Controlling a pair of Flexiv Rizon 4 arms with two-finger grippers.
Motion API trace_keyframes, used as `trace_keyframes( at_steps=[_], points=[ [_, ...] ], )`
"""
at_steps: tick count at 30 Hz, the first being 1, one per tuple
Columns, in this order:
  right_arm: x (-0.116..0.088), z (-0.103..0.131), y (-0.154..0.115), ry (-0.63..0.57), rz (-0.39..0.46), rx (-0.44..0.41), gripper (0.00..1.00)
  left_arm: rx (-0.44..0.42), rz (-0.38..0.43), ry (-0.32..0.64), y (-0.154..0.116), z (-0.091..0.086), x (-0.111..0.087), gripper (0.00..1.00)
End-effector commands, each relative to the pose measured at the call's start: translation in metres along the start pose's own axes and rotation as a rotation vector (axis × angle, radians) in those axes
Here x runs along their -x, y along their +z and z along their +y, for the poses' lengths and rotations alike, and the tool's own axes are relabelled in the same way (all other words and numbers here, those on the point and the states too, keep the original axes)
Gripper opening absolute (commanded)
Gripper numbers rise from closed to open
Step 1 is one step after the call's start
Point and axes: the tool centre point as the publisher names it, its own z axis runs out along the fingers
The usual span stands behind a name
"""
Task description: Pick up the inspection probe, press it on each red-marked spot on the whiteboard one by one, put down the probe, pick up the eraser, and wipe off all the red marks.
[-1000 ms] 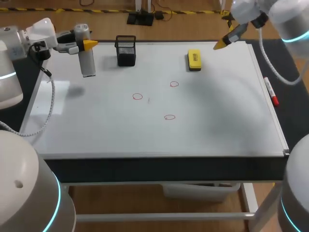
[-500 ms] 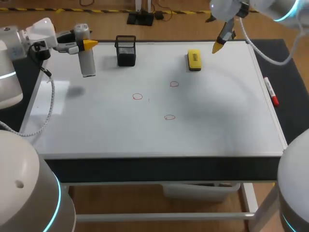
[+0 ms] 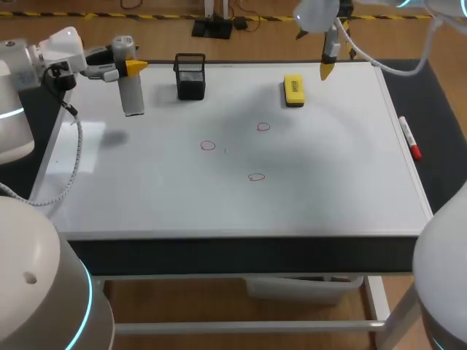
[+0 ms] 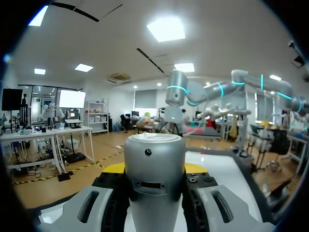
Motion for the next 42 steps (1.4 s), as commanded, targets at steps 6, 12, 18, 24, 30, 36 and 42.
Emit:
trace_keyframes(
  at_steps=[6, 12, 18, 24, 30, 36, 42],
  points=[
    [0.003, 0.003, -0.004, 0.0, 0.133, -0.129, 1.0, -0.002, -0.004, 0.002, 0.001, 0.0, -0.001, 0.0],
    [0.003, 0.003, -0.004, 0.0, 0.133, -0.129, 1.0, -0.002, -0.004, 0.002, 0.001, 0.0, -0.001, 0.0],
    [0.003, 0.003, -0.004, 0.0, 0.133, -0.129, 1.0, -0.002, -0.004, 0.002, 0.001, 0.0, -0.001, 0.0],
    [-0.006, 0.004, 0.012, -0.161, 0.146, -0.121, 1.0, -0.002, -0.004, 0.002, 0.001, 0.0, -0.001, 0.0],
    [-0.015, 0.004, 0.02, -0.367, 0.109, -0.106, 1.0, -0.002, -0.004, 0.002, 0.001, 0.0, -0.001, 0.0],
    [-0.02, 0.006, 0.024, -0.551, 0.095, -0.086, 1.0, -0.002, -0.004, 0.002, 0.001, 0.0, -0.001, 0.0],
    [-0.025, 0.005, 0.031, -0.699, 0.123, -0.06, 1.0, -0.002, -0.004, 0.002, 0.001, 0.0, -0.001, 0.0]
  ],
)
